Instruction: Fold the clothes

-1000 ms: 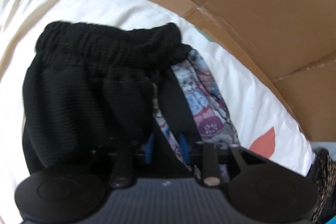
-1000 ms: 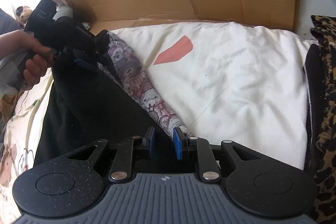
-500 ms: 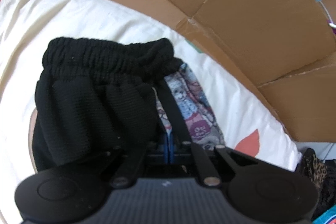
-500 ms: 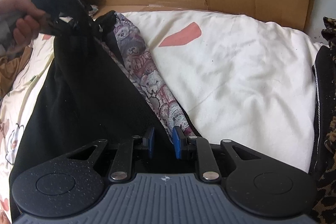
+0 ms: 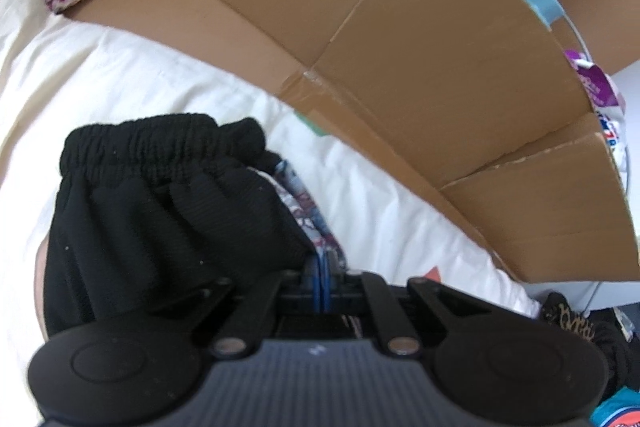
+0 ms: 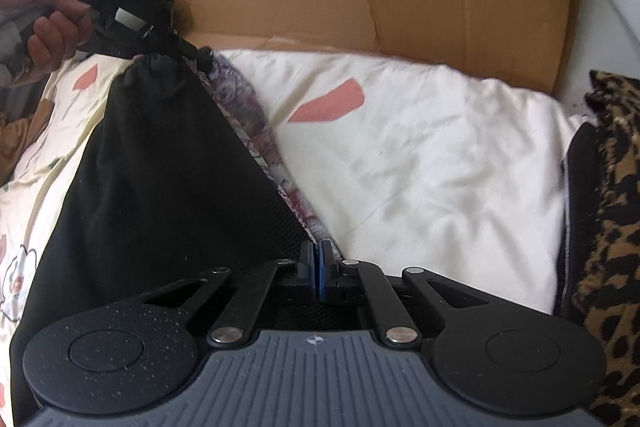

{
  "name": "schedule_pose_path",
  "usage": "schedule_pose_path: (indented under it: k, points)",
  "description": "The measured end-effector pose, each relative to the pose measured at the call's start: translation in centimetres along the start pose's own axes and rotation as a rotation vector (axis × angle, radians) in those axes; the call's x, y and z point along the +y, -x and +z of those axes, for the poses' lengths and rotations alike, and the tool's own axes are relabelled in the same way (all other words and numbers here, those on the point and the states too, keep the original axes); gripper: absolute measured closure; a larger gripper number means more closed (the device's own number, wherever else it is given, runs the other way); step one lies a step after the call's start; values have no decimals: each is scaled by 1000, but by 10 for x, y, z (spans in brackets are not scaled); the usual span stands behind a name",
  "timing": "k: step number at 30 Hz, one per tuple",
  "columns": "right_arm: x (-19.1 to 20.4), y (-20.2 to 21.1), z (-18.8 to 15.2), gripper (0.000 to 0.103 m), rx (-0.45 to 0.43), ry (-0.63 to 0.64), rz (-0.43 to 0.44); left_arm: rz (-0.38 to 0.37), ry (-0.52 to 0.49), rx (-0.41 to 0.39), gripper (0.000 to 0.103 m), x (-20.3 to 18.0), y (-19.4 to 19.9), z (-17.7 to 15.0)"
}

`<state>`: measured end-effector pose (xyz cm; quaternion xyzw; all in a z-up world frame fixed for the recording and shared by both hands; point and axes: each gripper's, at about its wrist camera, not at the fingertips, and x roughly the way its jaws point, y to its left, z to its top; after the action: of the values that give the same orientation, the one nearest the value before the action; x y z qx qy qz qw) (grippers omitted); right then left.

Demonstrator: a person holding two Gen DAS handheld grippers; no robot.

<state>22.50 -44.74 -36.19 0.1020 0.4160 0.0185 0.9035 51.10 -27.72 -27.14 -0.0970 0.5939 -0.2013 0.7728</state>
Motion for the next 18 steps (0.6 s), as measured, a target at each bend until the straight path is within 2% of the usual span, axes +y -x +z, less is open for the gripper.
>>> schedule_pose_path:
  k: [7, 14, 18]
  points:
    - [-4, -8, 3, 103, 16, -29, -9, 9, -20, -14, 101, -13, -21, 9]
    - [-9, -18, -1, 103, 44, -69, -8, 45, -94, -29, 100, -19, -50, 3]
    - [-12, -16, 0, 102, 38, -107, -14, 48, -129, -32, 88, -24, -54, 1]
